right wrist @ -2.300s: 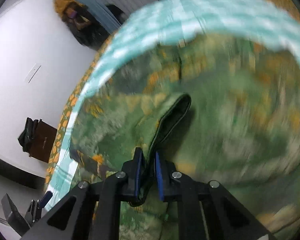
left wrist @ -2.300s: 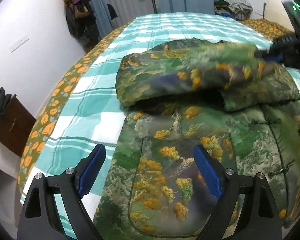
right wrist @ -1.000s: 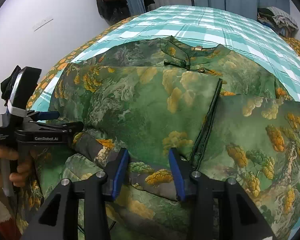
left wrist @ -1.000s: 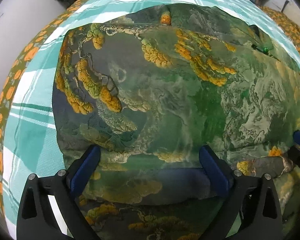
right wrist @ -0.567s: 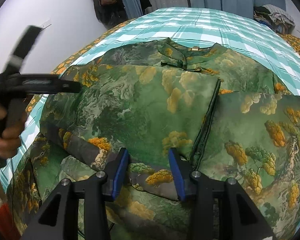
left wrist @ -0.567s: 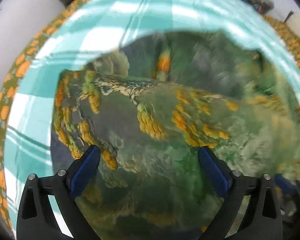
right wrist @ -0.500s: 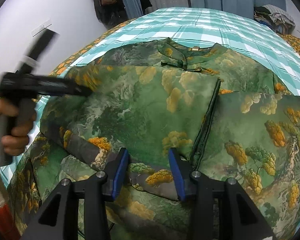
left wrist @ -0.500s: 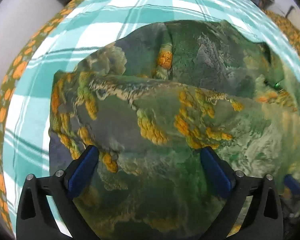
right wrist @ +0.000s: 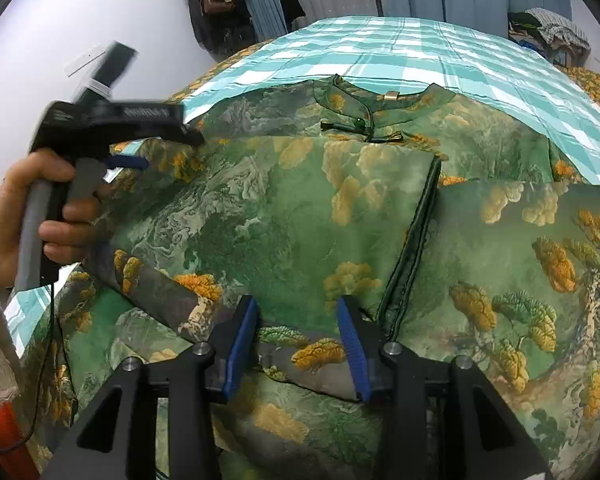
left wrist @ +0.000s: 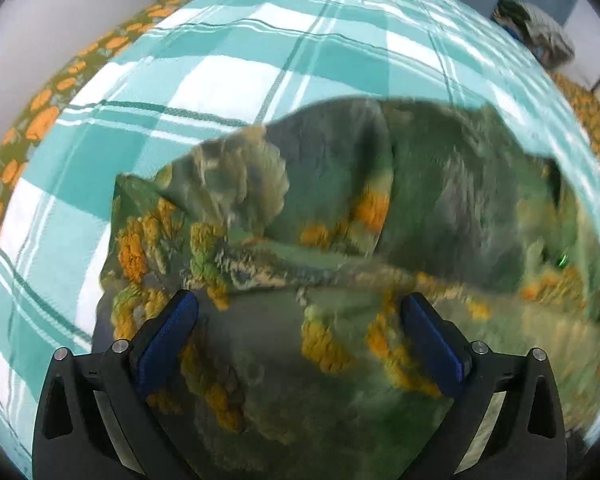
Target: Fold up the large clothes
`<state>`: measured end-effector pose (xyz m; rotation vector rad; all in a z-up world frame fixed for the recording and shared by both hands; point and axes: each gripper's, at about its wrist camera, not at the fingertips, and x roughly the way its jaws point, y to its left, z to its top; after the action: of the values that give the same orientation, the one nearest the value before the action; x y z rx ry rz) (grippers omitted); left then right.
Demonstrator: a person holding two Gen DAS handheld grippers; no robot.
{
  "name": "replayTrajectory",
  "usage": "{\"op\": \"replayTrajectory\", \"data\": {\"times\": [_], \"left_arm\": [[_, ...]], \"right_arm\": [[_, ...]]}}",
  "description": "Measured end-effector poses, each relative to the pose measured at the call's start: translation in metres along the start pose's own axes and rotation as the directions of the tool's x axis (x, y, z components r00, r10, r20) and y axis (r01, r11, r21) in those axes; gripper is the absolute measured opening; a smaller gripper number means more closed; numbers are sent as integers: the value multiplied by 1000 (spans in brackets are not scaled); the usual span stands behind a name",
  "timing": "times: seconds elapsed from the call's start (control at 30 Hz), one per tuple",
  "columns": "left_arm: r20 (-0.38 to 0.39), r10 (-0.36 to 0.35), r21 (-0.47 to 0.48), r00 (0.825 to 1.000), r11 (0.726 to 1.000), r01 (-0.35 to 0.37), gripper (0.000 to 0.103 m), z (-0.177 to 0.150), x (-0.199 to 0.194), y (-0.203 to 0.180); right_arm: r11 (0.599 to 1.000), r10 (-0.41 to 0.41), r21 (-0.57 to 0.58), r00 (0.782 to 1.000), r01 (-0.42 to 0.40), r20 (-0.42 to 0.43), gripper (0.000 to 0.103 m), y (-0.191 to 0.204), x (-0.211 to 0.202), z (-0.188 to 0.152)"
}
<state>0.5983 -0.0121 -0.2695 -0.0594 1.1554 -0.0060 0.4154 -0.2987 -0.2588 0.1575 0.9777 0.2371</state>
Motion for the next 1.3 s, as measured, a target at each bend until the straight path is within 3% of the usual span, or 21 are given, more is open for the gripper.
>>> {"op": "replayTrajectory", "data": {"times": [0.2,0.3,0.37,0.5,0.6,0.73,0.83,0.93,1.0,1.07,1.13,1.2,1.3], "left_arm": [[75,18,182,997,983,-32,101,-59,-45,-16],[82,-37,243,996,970,16,101,-101,-77,-13],[57,-90,248,994,966,73,101,-138,-99,0],[20,-124,253,992,961,115,101,-210,-128,15],[-10,-104,296,995,950,102,101,-265,-149,27],[0,-64,356,998,933,60,101,-315,-178,40],[43,-31,307,999,952,16,101,-327,-204,64],[89,3,167,996,986,-18,102,-321,-216,104],[57,-21,80,998,997,17,102,-314,-207,127],[-25,-83,3,996,997,83,101,-310,-185,144],[-76,-111,-20,991,994,109,101,-312,-168,147],[-135,-181,12,974,983,184,101,-316,-151,136],[-182,-177,84,967,977,195,101,-323,-134,118]], "right_arm": [[1000,-27,0,1000,27,6,43,4,-11,-2],[999,-29,14,999,29,36,47,7,-35,-11],[999,-49,17,998,49,25,79,6,-54,-25],[997,-69,32,998,69,-1,82,-10,-100,-75],[990,-130,52,990,133,-51,82,-28,-135,-125],[972,-206,92,970,218,-125,82,-50,-174,-175],[949,-239,176,961,262,-143,82,-71,-208,-200],[913,-252,282,950,296,-183,82,-102,-235,-222],[888,-238,346,947,302,-215,83,-124,-244,-230],[879,-183,391,950,273,-253,83,-141,-243,-238],[874,-150,408,946,262,-287,83,-150,-238,-243],[883,-127,399,944,248,-306,83,-152,-228,-247],[905,-77,372,938,208,-338,83,-148,-209,-247]]}}
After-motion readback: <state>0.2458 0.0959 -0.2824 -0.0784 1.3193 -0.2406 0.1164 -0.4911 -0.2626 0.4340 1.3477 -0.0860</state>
